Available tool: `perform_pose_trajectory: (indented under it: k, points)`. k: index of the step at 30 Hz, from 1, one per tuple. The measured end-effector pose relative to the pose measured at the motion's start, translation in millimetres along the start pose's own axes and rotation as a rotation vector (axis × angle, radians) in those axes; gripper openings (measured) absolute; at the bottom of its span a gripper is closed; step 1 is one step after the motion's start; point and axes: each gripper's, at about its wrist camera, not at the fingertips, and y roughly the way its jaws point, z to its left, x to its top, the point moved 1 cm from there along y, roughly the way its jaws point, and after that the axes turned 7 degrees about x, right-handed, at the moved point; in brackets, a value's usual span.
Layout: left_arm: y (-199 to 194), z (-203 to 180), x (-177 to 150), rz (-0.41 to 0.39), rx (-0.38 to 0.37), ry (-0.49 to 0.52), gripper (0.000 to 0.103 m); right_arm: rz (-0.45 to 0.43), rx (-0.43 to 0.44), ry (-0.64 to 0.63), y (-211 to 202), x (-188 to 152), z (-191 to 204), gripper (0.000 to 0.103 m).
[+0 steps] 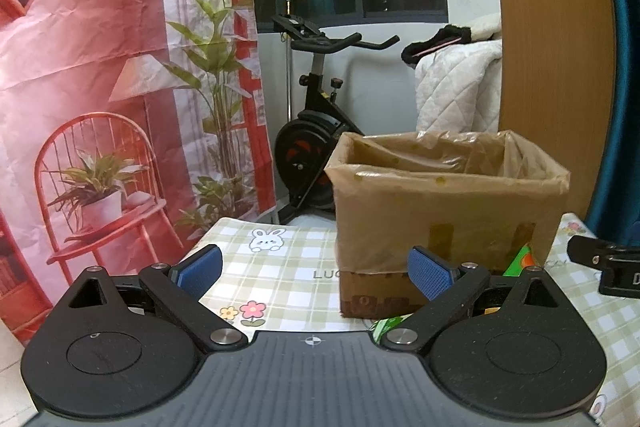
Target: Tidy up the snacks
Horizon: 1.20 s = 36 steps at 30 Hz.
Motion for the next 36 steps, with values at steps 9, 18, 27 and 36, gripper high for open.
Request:
perform_pose_trajectory:
  k: [9,18,27,36]
  points:
    - [15,14,-19,0.017,-0.009,0.004,0.100,0.050,-0.003,-0.028,13,-22,7,0.102]
    - [44,42,-45,0.073,-0.072,-0.066,0.099,0.069,0.047,-0.141,32,-54,16,0.102]
    - [70,61,-55,0.114,-0.058,-0.148,0.097,0.075,0.139,-0.173,65,-55,6,0.103]
    - [85,61,-68,0.161,-0.076,-0.156,0.094,0.120,0.164,-0.133,87,-65,2,0.103]
